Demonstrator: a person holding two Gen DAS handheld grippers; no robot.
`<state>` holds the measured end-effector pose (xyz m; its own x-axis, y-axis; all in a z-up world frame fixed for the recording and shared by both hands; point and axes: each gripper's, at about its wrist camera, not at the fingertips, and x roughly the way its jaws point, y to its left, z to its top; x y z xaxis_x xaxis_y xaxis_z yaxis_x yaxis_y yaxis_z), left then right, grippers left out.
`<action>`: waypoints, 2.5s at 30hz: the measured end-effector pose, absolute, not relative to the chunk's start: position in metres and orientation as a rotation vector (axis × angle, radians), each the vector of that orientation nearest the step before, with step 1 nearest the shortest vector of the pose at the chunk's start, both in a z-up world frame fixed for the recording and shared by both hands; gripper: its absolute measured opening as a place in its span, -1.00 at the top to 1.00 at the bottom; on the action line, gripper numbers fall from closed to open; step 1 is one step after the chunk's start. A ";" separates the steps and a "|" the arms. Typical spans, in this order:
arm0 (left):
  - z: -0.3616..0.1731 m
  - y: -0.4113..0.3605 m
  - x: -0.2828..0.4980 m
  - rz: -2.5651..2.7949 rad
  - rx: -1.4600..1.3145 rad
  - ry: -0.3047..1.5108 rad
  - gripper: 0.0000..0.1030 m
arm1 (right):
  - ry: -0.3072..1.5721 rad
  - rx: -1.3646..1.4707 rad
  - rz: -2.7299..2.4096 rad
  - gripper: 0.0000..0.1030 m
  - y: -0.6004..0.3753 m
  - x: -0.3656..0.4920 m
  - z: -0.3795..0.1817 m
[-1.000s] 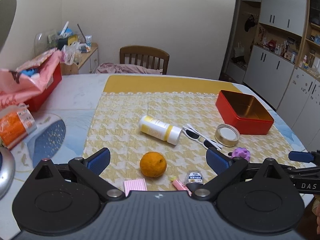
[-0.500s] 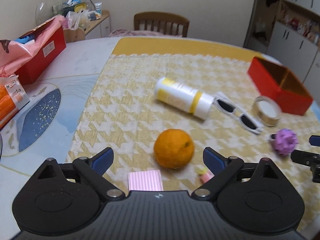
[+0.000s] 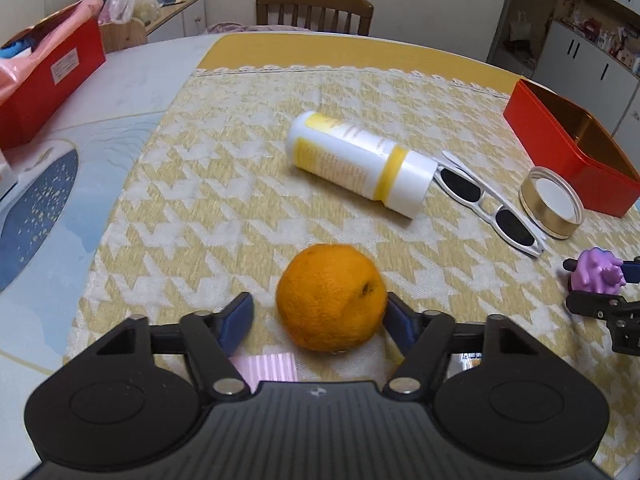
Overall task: Organize rigid objects
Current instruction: 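Grasp the orange with the left tool while the right tool grasps the purple toy, then lower the orange into the red tin with the left tool while the right drops the purple toy in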
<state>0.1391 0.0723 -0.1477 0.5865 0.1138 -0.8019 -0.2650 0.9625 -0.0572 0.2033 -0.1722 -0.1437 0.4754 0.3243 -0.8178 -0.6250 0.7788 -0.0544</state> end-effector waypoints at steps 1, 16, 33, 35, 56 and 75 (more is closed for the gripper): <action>-0.147 0.071 0.140 0.222 -0.171 0.919 -0.22 | 0.905 -0.371 0.603 0.01 -0.173 0.205 -0.144; -0.145 0.060 0.144 0.252 -0.156 0.948 -0.04 | 0.898 -0.326 0.673 0.02 -0.188 0.206 -0.131; -0.092 0.017 0.176 0.204 -0.147 0.912 -0.03 | 0.818 -0.249 0.690 0.02 -0.237 0.242 -0.071; -0.083 0.005 0.187 0.180 -0.130 0.899 -0.03 | 0.807 -0.239 0.671 0.02 -0.246 0.254 -0.064; -0.059 -0.113 0.364 -0.051 -0.124 0.900 -0.03 | 0.817 -0.228 0.541 0.02 -0.297 0.362 -0.082; -0.108 -0.159 0.459 -0.101 -0.091 0.981 -0.04 | 0.864 -0.393 0.590 0.03 -0.277 0.403 -0.121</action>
<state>0.4589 -0.1595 -0.1076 0.5525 -0.1266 -0.8238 0.0442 0.9915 -0.1227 0.4034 -0.2771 -0.1205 0.5076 0.3216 -0.7993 -0.6270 0.7742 -0.0866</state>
